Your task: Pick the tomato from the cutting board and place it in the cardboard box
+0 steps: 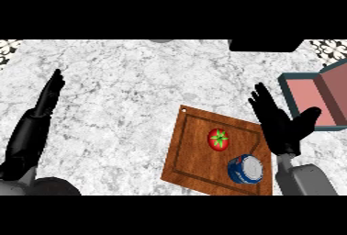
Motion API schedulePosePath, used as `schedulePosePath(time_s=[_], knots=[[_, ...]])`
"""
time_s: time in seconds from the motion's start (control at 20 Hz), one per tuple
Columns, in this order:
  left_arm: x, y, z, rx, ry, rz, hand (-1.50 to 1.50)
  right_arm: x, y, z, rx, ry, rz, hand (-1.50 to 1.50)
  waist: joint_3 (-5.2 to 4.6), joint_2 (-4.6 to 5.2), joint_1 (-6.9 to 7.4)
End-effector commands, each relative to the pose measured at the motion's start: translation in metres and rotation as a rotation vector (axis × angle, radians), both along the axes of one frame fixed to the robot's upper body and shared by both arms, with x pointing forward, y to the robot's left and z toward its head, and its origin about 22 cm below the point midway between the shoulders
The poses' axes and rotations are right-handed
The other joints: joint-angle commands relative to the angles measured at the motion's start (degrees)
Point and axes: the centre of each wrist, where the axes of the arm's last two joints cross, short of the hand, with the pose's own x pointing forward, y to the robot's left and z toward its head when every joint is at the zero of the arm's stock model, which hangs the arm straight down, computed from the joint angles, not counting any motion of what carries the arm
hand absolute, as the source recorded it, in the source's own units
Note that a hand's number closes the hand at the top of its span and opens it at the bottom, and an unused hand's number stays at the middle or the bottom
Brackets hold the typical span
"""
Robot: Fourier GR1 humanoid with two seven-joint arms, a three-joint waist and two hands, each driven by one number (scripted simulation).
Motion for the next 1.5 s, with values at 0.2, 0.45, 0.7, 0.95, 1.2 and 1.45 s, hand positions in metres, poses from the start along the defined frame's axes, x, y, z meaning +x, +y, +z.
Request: schedulePosePath(time_s=[0.2, 0.45, 0.7, 0.95, 1.2, 1.45], knots=[[-0.011, 0.030, -0.030, -0.355, 0.309, 0.142, 0.00, -0.001, -0.015, 0.056, -0.130, -0.219, -0.006, -1.50, 1.06, -0.38, -0.64], [-0.028, 0.029, -0.048, -0.475, 0.448, 0.154, 0.00, -0.017, -0.034, 0.053, -0.358, -0.559, -0.381, -1.50, 1.19, -0.78, -1.86], [-0.019, 0.034, -0.029, -0.483, 0.451, 0.137, 0.00, -0.069, 0.001, 0.045, -0.483, -0.724, -0.210, -1.50, 1.24, -0.50, -1.11], [-0.012, 0.042, -0.020, -0.468, 0.452, 0.124, 0.00, -0.069, -0.028, 0.071, -0.836, -0.438, -0.021, -1.50, 0.86, -0.34, -0.71], [-0.015, 0.033, -0.021, -0.470, 0.443, 0.113, 0.00, -0.071, -0.029, 0.097, -1.125, -0.223, 0.067, -1.50, 0.73, -0.25, 0.31], [-0.014, 0.037, -0.023, -0.469, 0.466, 0.097, 0.00, -0.080, 0.002, 0.119, -1.263, -0.006, 0.185, -1.50, 0.83, -0.14, 0.94]])
